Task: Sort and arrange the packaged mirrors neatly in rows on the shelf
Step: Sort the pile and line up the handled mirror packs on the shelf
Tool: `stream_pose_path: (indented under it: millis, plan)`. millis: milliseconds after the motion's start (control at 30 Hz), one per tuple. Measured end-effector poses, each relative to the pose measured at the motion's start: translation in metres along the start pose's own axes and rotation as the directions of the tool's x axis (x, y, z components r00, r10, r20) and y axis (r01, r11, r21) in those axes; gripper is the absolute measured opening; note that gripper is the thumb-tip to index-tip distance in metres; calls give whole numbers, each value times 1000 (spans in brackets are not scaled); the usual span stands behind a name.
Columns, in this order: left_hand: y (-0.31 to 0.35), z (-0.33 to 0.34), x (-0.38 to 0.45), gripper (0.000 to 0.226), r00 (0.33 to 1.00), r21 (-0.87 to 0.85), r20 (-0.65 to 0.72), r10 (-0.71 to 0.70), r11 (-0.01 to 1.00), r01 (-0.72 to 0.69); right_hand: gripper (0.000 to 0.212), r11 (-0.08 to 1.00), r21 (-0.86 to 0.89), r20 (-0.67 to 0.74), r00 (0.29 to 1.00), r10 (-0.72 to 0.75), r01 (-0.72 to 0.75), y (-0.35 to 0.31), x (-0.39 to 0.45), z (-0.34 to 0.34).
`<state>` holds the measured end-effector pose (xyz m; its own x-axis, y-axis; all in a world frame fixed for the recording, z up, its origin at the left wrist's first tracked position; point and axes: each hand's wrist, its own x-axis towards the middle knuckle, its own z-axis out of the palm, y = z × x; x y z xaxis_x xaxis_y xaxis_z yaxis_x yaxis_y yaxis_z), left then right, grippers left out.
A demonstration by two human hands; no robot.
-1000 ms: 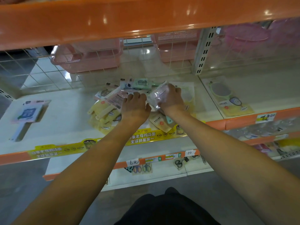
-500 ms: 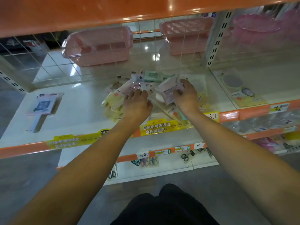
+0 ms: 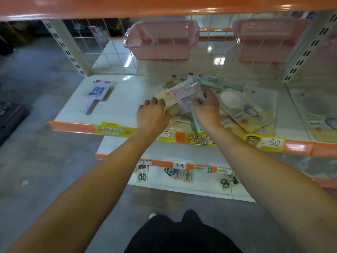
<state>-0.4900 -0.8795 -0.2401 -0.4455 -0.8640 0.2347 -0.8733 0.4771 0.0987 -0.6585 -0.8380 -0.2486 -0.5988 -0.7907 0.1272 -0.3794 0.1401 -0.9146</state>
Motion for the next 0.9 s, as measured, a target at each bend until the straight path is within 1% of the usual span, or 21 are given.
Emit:
stream_pose_path:
  millis: [67, 200, 300, 367, 500, 633, 733, 900]
  plan:
    - [-16, -2, -5, 31, 1000, -2, -19, -19, 1000, 19, 39, 1000, -10, 36, 999, 3, -3, -7, -4, 18]
    - [-60, -6, -10, 32, 999, 10, -22, -48, 999, 48, 33, 1000, 6, 68, 997, -26, 25, -25, -11, 61]
    - [-102, -8, -11, 32, 997, 8, -32, -73, 997, 73, 37, 999, 10, 69, 997, -38, 37, -44, -15, 104]
    - [-133, -10, -9, 33, 997, 0, -25, -79, 997, 79, 34, 1000, 5, 76, 997, -26, 26, -54, -20, 136]
    - [-196, -13, -4, 34, 995, -1, -8, -100, 995, 100, 35, 999, -24, 93, 995, 38, -36, -78, -30, 200]
    - [-245, -14, -2, 36, 995, 1, 24, -97, 995, 97, 37, 996, 20, 78, 993, 88, -90, -92, -32, 259]
    - [-271, -14, 0, 35, 996, 10, 31, -84, 996, 83, 40, 989, 8, 68, 987, 145, -146, -100, -29, 291]
    - [-296, -12, 8, 31, 994, -21, 29, -109, 994, 110, 37, 986, -7, 14, 985, 170, -169, -111, -17, 323]
